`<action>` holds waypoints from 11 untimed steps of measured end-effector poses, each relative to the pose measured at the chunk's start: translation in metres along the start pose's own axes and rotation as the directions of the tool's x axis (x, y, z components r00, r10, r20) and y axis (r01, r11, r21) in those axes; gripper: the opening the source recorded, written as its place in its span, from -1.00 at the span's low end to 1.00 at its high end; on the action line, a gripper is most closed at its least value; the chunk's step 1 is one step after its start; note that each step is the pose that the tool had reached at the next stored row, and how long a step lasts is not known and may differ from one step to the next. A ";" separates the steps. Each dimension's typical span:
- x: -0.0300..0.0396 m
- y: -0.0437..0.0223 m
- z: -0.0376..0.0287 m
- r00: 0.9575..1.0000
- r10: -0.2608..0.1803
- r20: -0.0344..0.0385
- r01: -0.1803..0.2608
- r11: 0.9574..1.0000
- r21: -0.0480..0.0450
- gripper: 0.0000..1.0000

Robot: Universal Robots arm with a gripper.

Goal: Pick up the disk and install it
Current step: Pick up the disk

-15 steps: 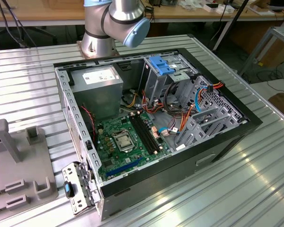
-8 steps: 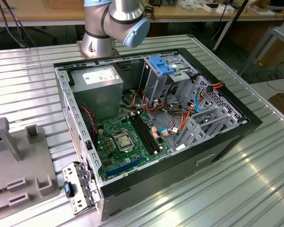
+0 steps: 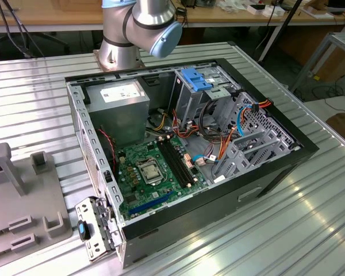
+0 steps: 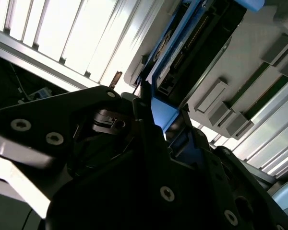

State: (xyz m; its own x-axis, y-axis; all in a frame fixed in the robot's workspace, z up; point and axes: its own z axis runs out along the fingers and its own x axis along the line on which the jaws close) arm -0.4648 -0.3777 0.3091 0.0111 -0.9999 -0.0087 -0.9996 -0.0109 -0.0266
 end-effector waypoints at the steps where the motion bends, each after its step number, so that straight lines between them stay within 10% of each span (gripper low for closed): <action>1: 0.0000 0.0000 0.0000 1.000 0.000 0.000 0.000 1.000 0.000 -0.25; 11: 0.0000 0.0000 0.0001 1.000 0.009 0.000 -0.009 1.000 0.000 -0.25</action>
State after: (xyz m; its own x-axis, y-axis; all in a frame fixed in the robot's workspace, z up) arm -0.4648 -0.3777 0.3090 0.0022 -1.0000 -0.0087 -0.9996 -0.0020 -0.0266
